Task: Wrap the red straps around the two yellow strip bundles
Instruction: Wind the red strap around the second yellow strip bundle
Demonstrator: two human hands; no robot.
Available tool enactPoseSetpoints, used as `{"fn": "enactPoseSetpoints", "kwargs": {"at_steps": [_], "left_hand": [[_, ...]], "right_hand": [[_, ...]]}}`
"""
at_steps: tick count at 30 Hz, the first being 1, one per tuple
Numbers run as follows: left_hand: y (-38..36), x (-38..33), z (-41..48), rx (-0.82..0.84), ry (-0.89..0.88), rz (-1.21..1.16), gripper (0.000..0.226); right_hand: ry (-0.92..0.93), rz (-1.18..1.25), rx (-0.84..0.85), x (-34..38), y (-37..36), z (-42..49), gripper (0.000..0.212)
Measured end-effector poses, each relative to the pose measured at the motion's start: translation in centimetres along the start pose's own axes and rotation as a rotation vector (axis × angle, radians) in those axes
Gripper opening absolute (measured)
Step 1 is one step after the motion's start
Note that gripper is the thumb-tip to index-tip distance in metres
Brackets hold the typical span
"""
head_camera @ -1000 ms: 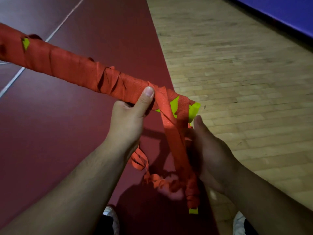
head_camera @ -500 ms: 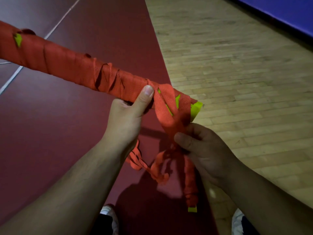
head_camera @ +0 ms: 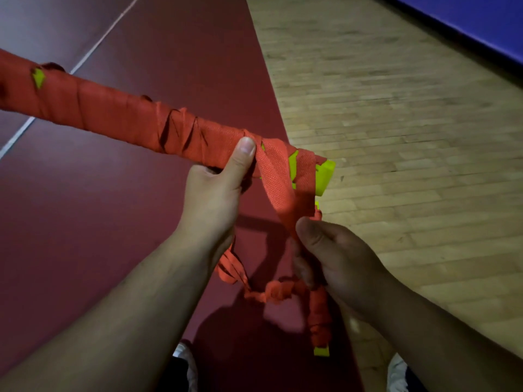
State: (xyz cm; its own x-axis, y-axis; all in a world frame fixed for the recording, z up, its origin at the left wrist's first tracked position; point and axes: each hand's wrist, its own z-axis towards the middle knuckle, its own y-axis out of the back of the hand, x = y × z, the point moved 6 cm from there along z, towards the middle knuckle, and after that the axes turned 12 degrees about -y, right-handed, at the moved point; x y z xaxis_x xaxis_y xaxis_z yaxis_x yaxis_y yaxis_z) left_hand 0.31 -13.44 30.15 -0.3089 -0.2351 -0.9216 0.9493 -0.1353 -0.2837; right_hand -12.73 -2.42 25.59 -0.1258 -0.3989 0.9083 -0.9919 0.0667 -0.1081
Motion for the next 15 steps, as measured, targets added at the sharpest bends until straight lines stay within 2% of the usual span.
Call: {"fn": "enactPoseSetpoints", "kwargs": {"at_steps": [4, 8, 12, 15], "left_hand": [[-0.9, 0.2, -0.7, -0.044, 0.088, -0.089, 0.024], [-0.5, 0.5, -0.7, -0.093, 0.175, -0.124, 0.019], [0.1, 1.3, -0.7, -0.126, 0.322, -0.170, 0.036], [0.1, 1.9, -0.9, -0.111, 0.407, -0.223, 0.048]], "right_hand": [[-0.009, -0.010, 0.039, -0.6, -0.6, 0.4, 0.041], [0.065, -0.160, -0.098, 0.4, 1.7, 1.0, 0.026], [0.123, -0.319, -0.116, 0.7, 3.2, 1.3, 0.023], [0.243, -0.467, -0.219, 1.5, 4.0, 1.0, 0.033]]}}
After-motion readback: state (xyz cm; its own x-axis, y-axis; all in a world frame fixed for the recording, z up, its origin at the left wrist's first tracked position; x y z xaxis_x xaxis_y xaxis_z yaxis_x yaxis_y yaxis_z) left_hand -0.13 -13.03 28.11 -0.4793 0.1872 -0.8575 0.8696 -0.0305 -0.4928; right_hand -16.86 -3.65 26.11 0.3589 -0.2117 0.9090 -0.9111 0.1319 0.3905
